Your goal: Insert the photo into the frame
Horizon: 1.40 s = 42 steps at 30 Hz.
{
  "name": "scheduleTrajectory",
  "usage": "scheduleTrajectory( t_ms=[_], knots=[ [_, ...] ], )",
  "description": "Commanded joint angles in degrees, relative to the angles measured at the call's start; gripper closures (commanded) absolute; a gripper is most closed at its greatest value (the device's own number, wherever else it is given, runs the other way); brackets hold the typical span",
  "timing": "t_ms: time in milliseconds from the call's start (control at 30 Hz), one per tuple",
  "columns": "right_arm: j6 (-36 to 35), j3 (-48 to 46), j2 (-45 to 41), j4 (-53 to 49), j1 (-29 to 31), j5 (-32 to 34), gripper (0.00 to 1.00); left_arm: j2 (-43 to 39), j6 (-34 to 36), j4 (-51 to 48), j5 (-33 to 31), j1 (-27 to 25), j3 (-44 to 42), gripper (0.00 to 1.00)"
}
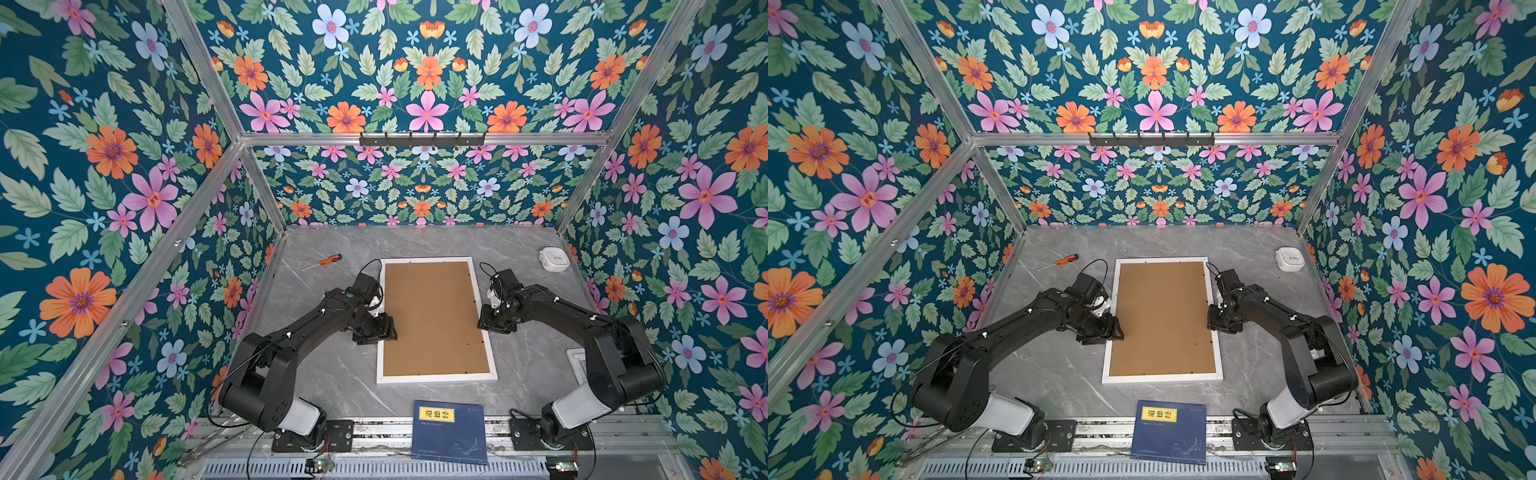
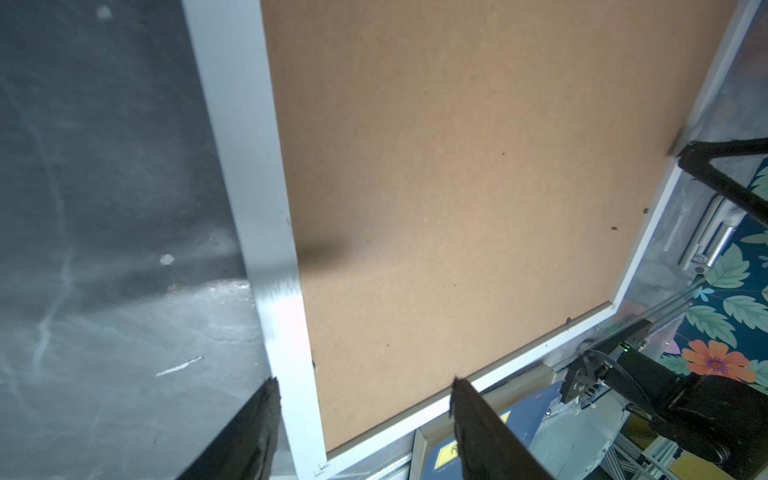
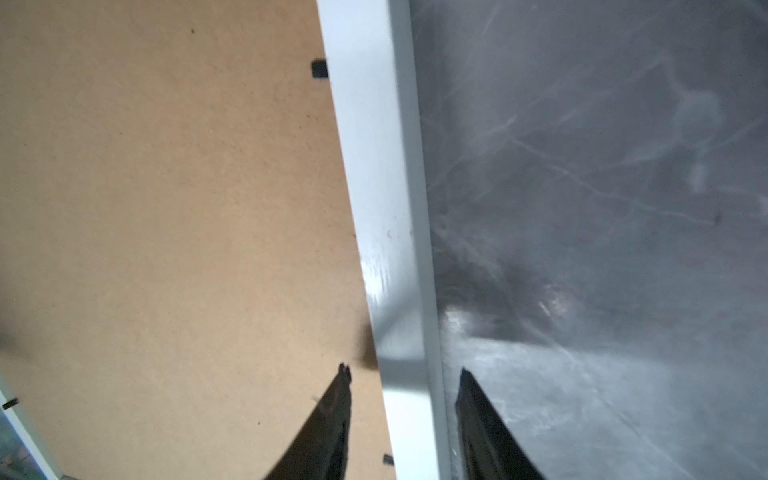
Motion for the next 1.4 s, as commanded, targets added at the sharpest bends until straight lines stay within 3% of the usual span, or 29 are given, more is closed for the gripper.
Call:
scheduleTrajectory(
  t_ms=[0,533,1367],
  knots=[
    [-0.61,-0.37,0.29,-0.99,0.33,2.43,0.62,0.52,0.46,-1.55,0.73,0.13,-0.32,0.33],
    [-0.61,-1.04,1.41,-0.29,0.62,2.62,0.85,1.76,-0.76,3.56,5.55,0.19,-3.99,0.33],
    [-0.79,-1.42,1.74,-0.11,0.68,1.65,0.99,3.01,-2.26,7.19,6.96,0.1,-5.38,0.35]
  ],
)
